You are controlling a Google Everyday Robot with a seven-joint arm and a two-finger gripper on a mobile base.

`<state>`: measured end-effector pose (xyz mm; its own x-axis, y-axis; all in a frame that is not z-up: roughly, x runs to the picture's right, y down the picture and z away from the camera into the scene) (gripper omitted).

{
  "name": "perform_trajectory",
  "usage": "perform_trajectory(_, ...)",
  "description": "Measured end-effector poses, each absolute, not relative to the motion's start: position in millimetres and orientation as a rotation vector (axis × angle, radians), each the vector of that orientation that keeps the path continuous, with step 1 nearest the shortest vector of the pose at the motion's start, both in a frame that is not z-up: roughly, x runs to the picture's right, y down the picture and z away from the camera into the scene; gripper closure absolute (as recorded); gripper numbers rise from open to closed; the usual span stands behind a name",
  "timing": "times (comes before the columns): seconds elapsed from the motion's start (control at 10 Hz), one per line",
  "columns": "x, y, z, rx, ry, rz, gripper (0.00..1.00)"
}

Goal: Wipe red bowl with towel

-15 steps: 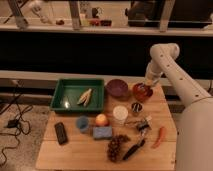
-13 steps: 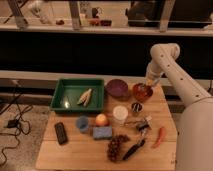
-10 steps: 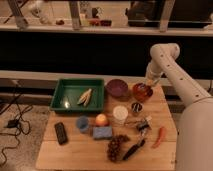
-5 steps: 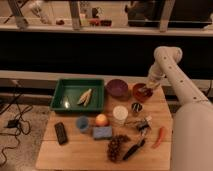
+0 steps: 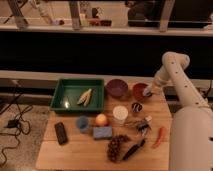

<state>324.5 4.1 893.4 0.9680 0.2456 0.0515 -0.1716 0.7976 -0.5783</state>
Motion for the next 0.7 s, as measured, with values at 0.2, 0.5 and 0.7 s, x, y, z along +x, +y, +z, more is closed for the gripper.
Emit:
perform_trajectory(0.2, 323.7, -2.5, 875.6, -0.595, -0.155, 0.229, 0.8)
perform_trajectory(0.5, 307.9, -11.4, 851.7, -0.565, -0.201, 0.203, 0.8)
perform_trajectory(0.7, 302.7, -6.8, 840.7, -0.561, -0.216, 0.186, 0.8)
